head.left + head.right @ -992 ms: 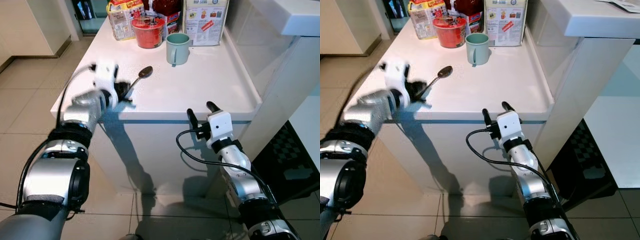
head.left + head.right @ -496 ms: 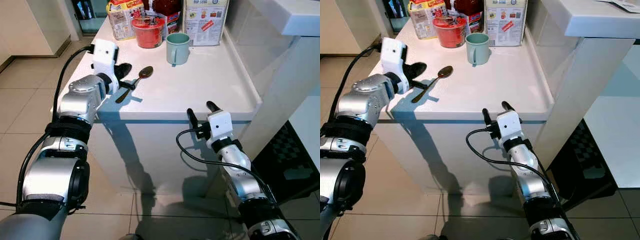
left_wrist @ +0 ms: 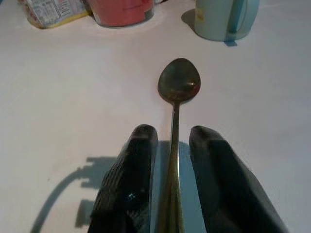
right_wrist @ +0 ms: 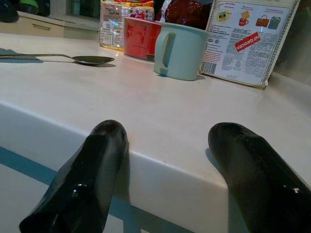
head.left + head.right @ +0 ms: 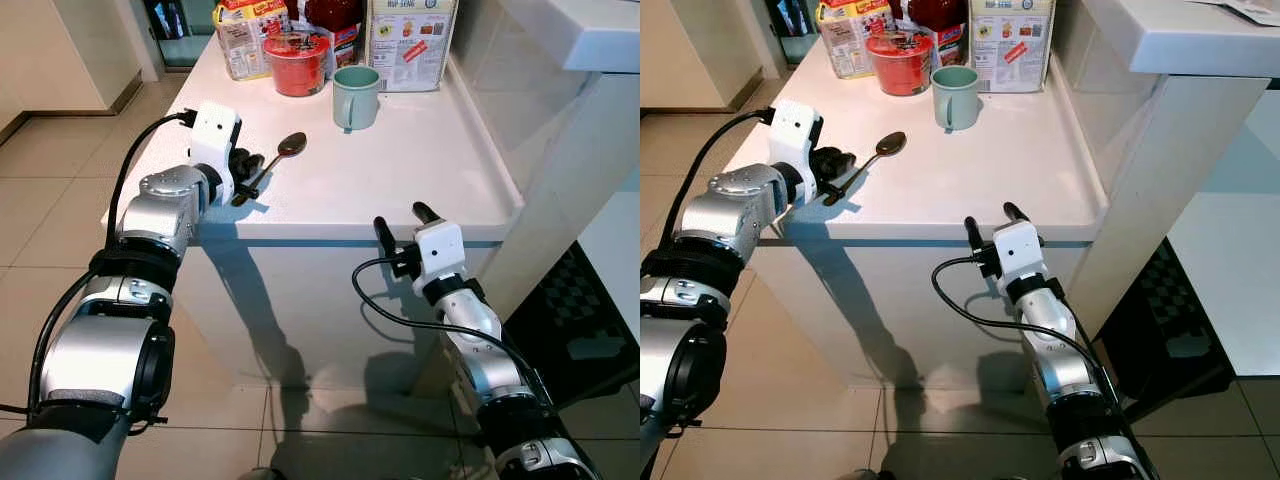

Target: Setting the table

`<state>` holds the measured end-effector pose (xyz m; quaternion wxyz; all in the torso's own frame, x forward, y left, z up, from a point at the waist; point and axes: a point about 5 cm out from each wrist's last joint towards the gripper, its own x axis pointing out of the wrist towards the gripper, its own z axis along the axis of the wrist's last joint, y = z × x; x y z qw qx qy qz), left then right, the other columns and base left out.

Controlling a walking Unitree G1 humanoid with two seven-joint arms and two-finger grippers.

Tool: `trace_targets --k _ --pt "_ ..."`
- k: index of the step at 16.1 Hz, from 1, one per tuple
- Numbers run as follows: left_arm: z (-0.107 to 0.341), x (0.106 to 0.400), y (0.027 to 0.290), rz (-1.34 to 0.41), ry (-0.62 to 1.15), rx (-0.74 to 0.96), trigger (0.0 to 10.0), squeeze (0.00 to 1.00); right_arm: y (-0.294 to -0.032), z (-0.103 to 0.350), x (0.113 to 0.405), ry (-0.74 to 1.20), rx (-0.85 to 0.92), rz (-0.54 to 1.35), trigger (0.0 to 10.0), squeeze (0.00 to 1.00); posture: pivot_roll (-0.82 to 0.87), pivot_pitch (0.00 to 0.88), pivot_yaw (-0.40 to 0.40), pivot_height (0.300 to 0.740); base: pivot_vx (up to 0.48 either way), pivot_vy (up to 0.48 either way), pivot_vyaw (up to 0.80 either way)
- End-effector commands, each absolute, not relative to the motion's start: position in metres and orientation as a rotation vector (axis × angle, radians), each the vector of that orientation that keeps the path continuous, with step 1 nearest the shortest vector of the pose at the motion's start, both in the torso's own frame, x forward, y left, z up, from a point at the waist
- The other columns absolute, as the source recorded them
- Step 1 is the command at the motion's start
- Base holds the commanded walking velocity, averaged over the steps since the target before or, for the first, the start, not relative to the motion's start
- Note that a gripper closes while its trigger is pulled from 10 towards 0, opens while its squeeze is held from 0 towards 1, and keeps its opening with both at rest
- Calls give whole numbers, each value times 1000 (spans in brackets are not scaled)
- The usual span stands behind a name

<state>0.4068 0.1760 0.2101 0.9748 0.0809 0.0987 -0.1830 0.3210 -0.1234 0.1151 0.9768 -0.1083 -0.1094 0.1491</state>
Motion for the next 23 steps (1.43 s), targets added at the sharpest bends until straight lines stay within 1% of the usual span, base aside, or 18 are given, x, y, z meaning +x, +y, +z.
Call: trace_targets --k 1,2,4,8,9,13,14,16,17,19,21,23 --pt "212 408 178 -373 216 199 10000 1000 -121 112 322 -192 -223 307 10000 0 30 77 65 740 0 0 0" --pt "208 408 178 -359 240 219 10000 0 -121 111 322 -191 -222 308 10000 0 30 77 65 740 0 0 0" --pt "204 408 179 -347 265 208 10000 0 -121 111 322 -190 -222 308 10000 0 32 78 65 740 0 0 0" --pt "173 401 188 -310 425 57 10000 0 -122 110 321 -187 -222 307 10000 0 33 81 66 740 0 0 0" --pt "170 400 189 -303 438 38 10000 0 -122 110 321 -186 -223 308 10000 0 34 82 65 740 0 0 0" --pt "156 393 188 -318 508 -39 10000 0 -122 110 320 -184 -227 315 10000 0 37 86 63 740 0 0 0" --pt "152 391 183 -345 523 -54 10000 0 -122 109 320 -183 -229 315 10000 0 37 86 67 740 0 0 0" --pt "150 385 173 -403 535 -64 10000 0 -123 109 319 -182 -230 315 10000 0 38 87 72 740 0 0 0" --pt "151 375 164 -447 534 -57 10000 0 -123 108 319 -181 -231 313 10000 0 43 88 76 740 0 0 0" --pt "154 361 156 -480 520 -40 10000 0 -123 107 318 -177 -229 316 10000 0 50 88 76 740 0 0 0" --pt "155 347 154 -479 508 -1 10000 0 -119 106 319 -173 -225 330 10000 0 71 82 67 740 0 0 0" --pt "159 346 156 -456 491 21 10000 0 -117 107 320 -174 -224 335 10000 0 76 80 64 740 0 0 0"
